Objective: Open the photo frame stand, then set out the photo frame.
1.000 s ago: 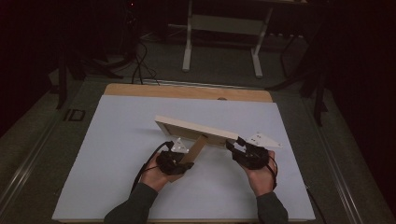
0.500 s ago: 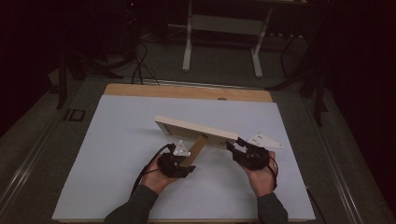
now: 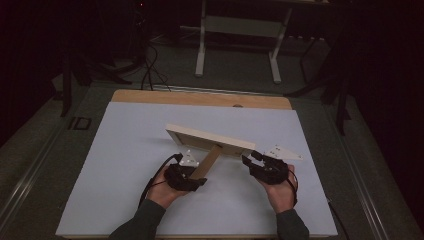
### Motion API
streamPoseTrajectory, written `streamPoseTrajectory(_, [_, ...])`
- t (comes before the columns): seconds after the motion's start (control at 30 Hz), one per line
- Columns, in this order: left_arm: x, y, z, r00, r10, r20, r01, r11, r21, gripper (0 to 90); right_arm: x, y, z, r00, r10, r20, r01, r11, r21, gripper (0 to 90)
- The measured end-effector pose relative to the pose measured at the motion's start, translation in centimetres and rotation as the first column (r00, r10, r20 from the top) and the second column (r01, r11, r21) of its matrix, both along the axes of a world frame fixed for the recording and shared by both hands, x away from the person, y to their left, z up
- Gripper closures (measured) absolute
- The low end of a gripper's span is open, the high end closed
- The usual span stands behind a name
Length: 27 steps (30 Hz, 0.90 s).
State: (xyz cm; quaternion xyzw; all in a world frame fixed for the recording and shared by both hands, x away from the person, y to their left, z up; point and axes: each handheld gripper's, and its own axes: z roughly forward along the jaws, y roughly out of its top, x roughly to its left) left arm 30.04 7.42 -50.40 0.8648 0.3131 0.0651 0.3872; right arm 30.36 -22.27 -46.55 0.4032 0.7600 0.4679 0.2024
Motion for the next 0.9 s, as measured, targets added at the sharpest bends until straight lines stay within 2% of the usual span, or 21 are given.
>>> streamPoseTrajectory(0.23, [0.0, 0.3, 0.1, 1.0, 0.003, 0.004, -0.003, 1.0, -0.006, 53.5, 0.1, -0.3, 0.0, 0.9998, 0.008, -0.019, -0.008, 1.0, 0.025, 54.2])
streamPoseTrajectory(0.57, [-0.3, 0.5, 0.4, 0.9997, 0.005, 0.025, -0.005, 0.9999, -0.016, 51.5, 0.1, -0.5, 0.0, 0.9999, 0.003, -0.016, -0.003, 1.0, 0.022, 53.9])
streamPoseTrajectory(0.9, [-0.5, 1.9, 1.1, 0.9985, 0.048, 0.024, -0.046, 0.9963, -0.072, 54.8, 0.2, -0.8, 0.0, 0.9997, 0.012, -0.02, -0.012, 1.0, 0.012, 53.6])
